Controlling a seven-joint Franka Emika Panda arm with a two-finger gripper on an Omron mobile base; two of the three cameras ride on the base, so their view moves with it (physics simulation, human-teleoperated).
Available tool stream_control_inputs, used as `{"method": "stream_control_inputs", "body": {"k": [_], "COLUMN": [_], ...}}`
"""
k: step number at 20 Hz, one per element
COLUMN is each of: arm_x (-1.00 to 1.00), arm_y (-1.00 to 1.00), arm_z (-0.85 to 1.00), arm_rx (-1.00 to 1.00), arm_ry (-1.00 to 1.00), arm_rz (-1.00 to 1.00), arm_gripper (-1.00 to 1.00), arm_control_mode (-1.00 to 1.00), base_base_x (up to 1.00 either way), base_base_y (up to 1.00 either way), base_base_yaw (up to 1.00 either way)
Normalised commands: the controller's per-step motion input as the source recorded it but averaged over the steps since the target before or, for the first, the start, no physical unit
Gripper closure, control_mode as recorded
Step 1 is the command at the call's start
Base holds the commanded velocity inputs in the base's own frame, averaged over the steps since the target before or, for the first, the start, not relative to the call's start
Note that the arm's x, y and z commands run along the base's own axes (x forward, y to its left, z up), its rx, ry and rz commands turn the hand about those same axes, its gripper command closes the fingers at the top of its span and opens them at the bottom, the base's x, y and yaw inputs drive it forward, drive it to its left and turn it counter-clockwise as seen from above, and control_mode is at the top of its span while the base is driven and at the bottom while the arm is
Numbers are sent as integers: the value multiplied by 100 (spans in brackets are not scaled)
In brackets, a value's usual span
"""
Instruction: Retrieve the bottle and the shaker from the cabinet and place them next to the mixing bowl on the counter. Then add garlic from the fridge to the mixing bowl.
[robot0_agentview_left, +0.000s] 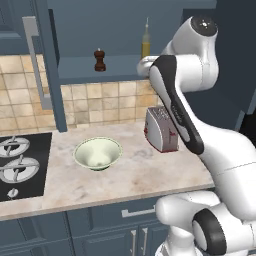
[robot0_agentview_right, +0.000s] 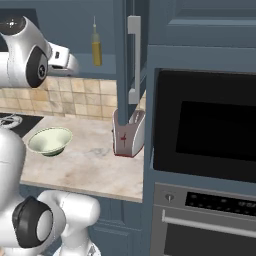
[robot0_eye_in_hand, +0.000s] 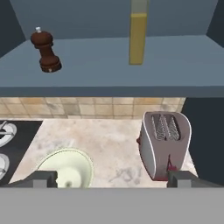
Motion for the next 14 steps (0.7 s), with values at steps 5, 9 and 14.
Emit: {"method": "stream_control_inputs", "body": {"k": [5, 9, 14], "arm_x": [46, 33, 51], "arm_y": [-24, -46, -34], "arm_z": [0, 1, 0], "arm_rx": [0, 0, 0], "arm_ry": [0, 0, 0], "arm_rz": [1, 3, 1], "arm_gripper": [-100, -100, -100], "arm_control_mode": [-100, -100, -100], "base_base_x": [0, 0, 0], "base_base_y": [0, 0, 0], "base_base_yaw": [0, 0, 0]}}
